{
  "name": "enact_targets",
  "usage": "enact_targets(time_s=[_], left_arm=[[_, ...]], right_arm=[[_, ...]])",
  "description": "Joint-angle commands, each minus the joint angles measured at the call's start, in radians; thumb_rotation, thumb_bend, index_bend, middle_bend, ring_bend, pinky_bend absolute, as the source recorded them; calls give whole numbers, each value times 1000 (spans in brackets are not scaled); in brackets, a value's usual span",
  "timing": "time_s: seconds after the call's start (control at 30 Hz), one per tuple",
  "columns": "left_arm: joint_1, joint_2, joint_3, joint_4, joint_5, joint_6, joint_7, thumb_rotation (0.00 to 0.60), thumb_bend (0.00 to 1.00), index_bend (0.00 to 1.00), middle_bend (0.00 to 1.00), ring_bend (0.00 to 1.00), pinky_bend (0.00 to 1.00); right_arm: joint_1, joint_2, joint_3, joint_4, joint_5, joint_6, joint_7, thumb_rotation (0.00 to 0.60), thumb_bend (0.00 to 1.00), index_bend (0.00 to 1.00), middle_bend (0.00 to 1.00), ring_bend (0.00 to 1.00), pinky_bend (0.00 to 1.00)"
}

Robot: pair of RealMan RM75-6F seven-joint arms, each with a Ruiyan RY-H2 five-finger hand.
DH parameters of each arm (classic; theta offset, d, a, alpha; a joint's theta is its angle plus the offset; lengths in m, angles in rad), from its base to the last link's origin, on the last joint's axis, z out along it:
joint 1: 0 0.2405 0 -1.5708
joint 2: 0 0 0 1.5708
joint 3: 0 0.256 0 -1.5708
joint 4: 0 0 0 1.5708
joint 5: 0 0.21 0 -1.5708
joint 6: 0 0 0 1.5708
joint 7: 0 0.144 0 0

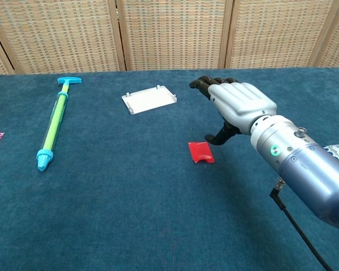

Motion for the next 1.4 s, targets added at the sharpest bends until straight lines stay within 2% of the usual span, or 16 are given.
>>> enact_targets(time_s=[0.03, 0.27, 0.7, 1.07, 1.17, 1.4], left_arm=[[-1, 1, 1, -4, 4, 0, 0, 600, 95, 0, 0, 0, 55], [3, 6, 1, -10, 7, 7, -6, 600, 95, 0, 0, 0, 55], [0, 7, -4, -4, -6, -3, -10, 600, 96, 0, 0, 0, 55], [-3, 3, -9, 4, -18, -10, -11, 600, 96, 0, 0, 0, 55], [-4, 2, -10, 6, -19, -11, -12, 600, 95, 0, 0, 0, 55], [-4, 1, -11, 9, -19, -9, -15, 600, 95, 0, 0, 0, 55]], right_arm=[[-11, 3, -10, -22, 19, -11, -1, 600, 303, 87, 0, 0, 0], [-13, -30, -23, 1, 44, -34, 7, 600, 261, 87, 0, 0, 0], [19, -116, -14, 150, 40, -79, 70, 600, 262, 87, 0, 0, 0], [55, -165, 15, 283, 32, -109, 111, 600, 262, 96, 0, 0, 0], [63, -175, 21, 312, 30, -116, 122, 600, 291, 102, 0, 0, 0], [77, -194, 31, 371, 26, -128, 134, 600, 432, 119, 0, 0, 0]])
